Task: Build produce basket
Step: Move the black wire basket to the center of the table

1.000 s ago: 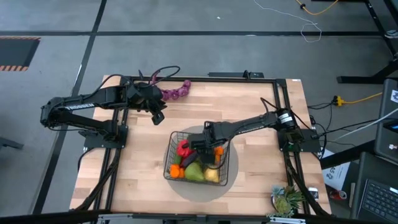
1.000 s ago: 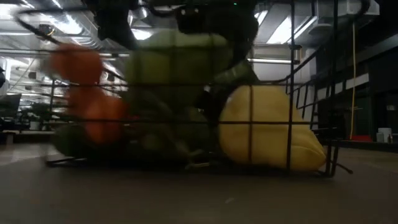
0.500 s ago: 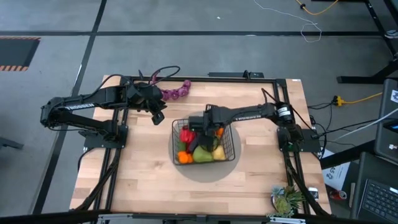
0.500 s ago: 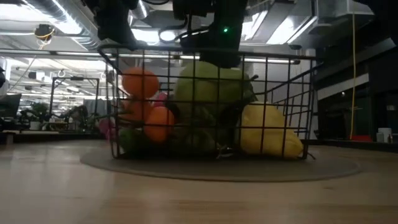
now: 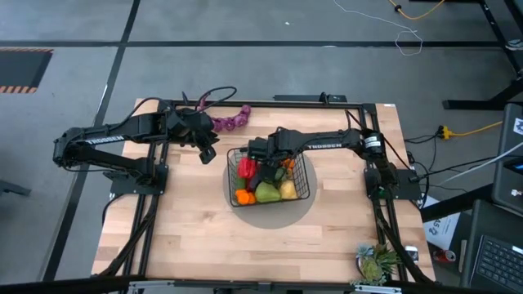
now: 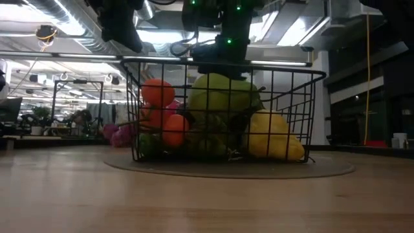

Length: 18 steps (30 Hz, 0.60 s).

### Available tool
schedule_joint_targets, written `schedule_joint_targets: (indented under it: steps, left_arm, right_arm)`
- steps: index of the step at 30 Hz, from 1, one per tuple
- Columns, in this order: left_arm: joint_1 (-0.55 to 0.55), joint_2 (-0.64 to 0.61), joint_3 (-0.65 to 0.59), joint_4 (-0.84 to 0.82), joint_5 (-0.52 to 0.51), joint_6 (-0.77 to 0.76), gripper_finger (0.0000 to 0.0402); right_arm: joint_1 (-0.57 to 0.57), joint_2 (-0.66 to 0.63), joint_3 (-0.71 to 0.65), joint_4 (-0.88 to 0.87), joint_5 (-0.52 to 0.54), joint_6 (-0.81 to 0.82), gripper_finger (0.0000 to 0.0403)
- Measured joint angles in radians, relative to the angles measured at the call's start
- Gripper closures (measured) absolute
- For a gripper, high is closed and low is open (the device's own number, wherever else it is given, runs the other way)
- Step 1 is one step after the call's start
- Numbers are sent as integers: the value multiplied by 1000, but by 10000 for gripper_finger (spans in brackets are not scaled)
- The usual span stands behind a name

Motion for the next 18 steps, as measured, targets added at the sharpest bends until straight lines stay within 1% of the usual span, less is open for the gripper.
schedule_joint_targets:
  steps: [3,5,9,12,16,18]
  left_arm:
    - [0,0,0,0,0,0,327]
    - [0,0,0,0,0,0,327]
    - [0,0,0,0,-4,0,327]
    - [0,0,0,0,-4,3,327]
    - [0,0,0,0,-5,3,327]
    - [0,0,0,0,-4,-1,327]
  right_arm:
    - [6,0,9,22,-85,-29,221]
    - [23,-1,16,85,-126,-78,221]
    - [47,-2,25,209,-159,-191,221]
    - [39,-2,10,331,-243,-242,221]
    - [17,-3,-10,430,-258,-273,221]
    - [-1,-3,-11,443,-257,-287,221]
